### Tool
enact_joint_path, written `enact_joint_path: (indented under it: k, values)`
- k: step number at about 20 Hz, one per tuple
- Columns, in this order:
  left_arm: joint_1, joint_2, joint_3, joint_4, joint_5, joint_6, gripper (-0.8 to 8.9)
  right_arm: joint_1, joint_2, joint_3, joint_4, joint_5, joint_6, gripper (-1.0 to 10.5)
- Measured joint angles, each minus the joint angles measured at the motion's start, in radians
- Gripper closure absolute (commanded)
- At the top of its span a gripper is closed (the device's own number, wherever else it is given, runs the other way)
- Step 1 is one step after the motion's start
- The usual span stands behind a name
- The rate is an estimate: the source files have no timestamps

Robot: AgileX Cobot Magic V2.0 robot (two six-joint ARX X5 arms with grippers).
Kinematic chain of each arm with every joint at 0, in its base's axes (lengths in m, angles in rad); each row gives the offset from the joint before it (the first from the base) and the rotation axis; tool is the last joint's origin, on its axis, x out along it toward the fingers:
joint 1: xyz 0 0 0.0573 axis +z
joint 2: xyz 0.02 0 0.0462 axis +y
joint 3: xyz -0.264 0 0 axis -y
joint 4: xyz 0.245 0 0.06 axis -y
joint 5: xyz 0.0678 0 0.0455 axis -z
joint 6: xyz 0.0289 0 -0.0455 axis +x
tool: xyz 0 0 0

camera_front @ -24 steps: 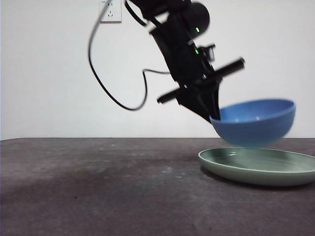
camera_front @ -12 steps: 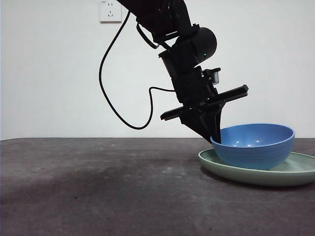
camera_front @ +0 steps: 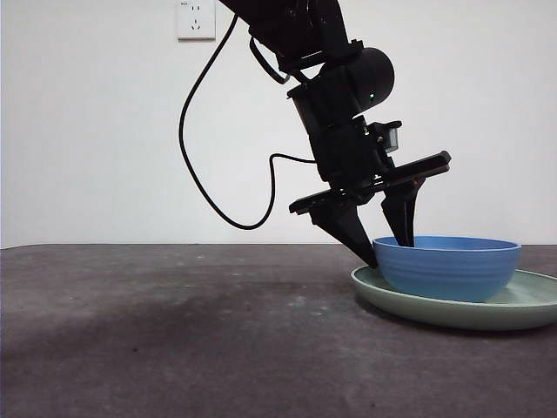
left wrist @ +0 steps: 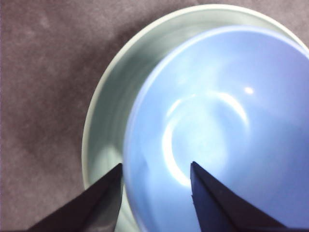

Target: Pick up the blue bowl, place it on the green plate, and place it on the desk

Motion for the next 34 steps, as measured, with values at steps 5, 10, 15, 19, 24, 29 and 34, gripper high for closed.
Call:
enact_joint_path:
  k: [5, 10, 15, 19, 24, 29, 34]
  values:
    - [0.020, -0.055, 0.000, -0.034, 0.000, 0.000, 5.86, 0.000, 0.000, 0.000, 0.000, 0.024, 0.000, 5.4]
    - [0.092, -0.296, 0.004, -0.035, -0.001, 0.007, 5.86, 0.000, 0.000, 0.000, 0.000, 0.024, 0.000, 5.4]
    - [0.158, -0.507, 0.005, -0.100, 0.000, 0.027, 5.86, 0.000, 0.000, 0.000, 0.001, 0.024, 0.000, 5.4]
    - [0.217, -0.661, -0.003, -0.201, 0.000, 0.076, 5.87, 0.000, 0.000, 0.000, 0.004, 0.024, -0.001, 5.4]
    - [0.241, -0.856, -0.260, -0.125, 0.019, 0.123, 5.87, 0.000, 0.000, 0.000, 0.009, 0.026, -0.001, 5.4]
    - [0.247, -1.126, -0.744, 0.086, 0.161, 0.128, 5.88, 0.000, 0.000, 0.000, 0.009, 0.026, -0.001, 5.4]
    - [0.247, -1.304, -1.046, 0.139, 0.322, 0.151, 5.88, 0.000, 0.000, 0.000, 0.009, 0.026, -0.001, 5.4]
